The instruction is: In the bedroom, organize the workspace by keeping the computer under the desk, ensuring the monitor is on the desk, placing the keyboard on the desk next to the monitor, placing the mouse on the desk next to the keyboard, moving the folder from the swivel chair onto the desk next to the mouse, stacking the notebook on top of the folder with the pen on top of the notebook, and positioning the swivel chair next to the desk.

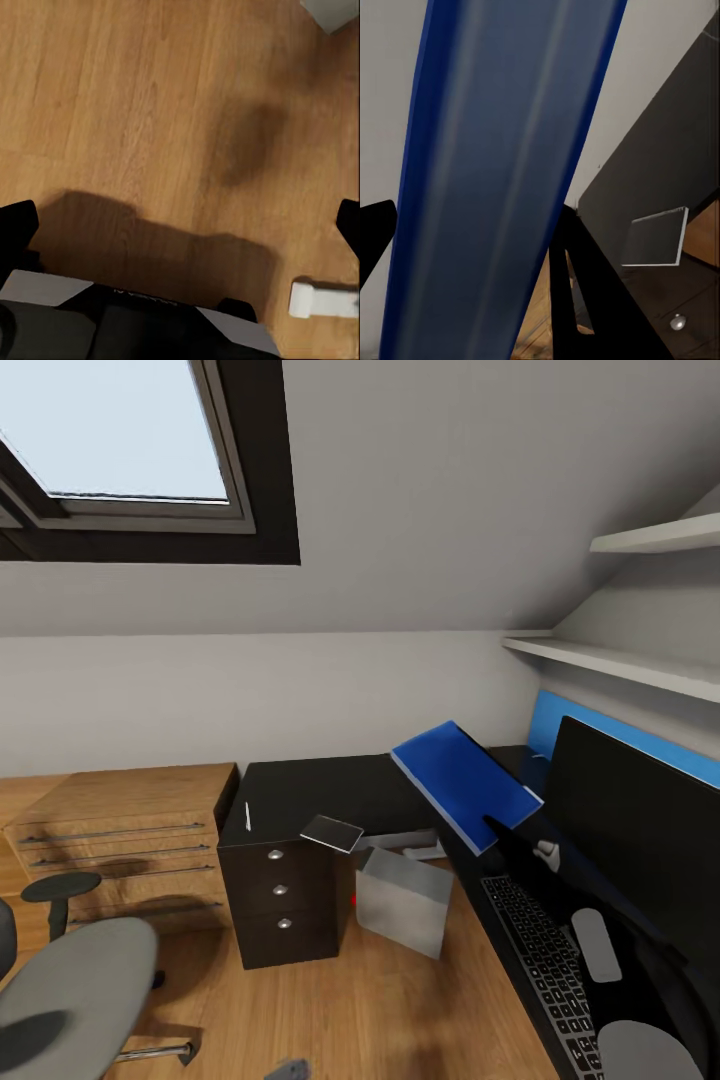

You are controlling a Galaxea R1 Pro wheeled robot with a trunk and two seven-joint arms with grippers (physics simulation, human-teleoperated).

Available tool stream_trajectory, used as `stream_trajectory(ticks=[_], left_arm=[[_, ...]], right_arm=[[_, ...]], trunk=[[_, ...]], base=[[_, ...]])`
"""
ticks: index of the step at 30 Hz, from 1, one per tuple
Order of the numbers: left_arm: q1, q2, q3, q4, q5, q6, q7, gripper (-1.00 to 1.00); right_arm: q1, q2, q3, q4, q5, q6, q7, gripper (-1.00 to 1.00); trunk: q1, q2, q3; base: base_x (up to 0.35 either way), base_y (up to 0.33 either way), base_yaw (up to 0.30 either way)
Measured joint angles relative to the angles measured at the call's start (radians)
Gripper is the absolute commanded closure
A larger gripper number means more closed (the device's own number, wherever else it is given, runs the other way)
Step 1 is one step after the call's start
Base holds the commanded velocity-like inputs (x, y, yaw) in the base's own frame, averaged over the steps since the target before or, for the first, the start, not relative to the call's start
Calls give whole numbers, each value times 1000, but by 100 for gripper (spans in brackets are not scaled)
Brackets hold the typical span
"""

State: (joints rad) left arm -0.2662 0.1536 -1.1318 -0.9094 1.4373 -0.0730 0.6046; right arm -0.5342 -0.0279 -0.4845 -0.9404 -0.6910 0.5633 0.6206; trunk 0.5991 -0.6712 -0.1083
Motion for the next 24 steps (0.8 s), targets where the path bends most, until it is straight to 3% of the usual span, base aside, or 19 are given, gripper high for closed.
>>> stream_trajectory(ticks=[1, 4, 6, 10, 12, 13, 17, 20, 24], left_arm=[[0, 26, 11, -108, 0, 6, 55, -100], [-1, 63, 32, -216, 0, 12, 124, -100], [-2, 74, 80, -270, -1, 20, 145, -100], [-2, 80, 155, -343, -25, 96, 155, -100], [-2, 75, 235, -395, -74, 182, 161, -100], [-3, 67, 289, -434, -114, 222, 163, -100], [-3, 55, 360, -498, -160, 259, 167, -100], [-4, 47, 460, -603, -182, 337, 201, -100], [-4, 45, 556, -665, -187, 405, 241, -100]], right_arm=[[0, 0, 1, 0, 0, 1, -6, 100], [0, 1, 1, 0, 2, -1, -51, 100], [0, 4, 0, -1, -2, -2, -121, 100], [-1, 9, -1, -1, -6, -4, -214, 100], [-1, 21, 0, -1, -8, -5, -296, 100], [-2, 39, 2, -2, -16, -12, -348, 100], [-3, 71, 2, -2, -42, -53, -396, 100], [-3, 92, 3, 9, -83, -160, -416, 100], [-8, 97, 5, 33, -100, -197, -442, 100]], trunk=[[0, 0, 0], [0, 0, 0], [0, 0, 0], [0, 0, 0], [0, 0, 0], [0, 0, 0], [0, 0, 0], [0, 0, 0], [0, 0, 0]], base=[[0, 0, 0], [0, 0, 0], [0, 0, 0], [0, 0, 0], [0, 0, 0], [0, 0, 0], [0, 0, 0], [0, 0, 0], [0, 0, 0]])
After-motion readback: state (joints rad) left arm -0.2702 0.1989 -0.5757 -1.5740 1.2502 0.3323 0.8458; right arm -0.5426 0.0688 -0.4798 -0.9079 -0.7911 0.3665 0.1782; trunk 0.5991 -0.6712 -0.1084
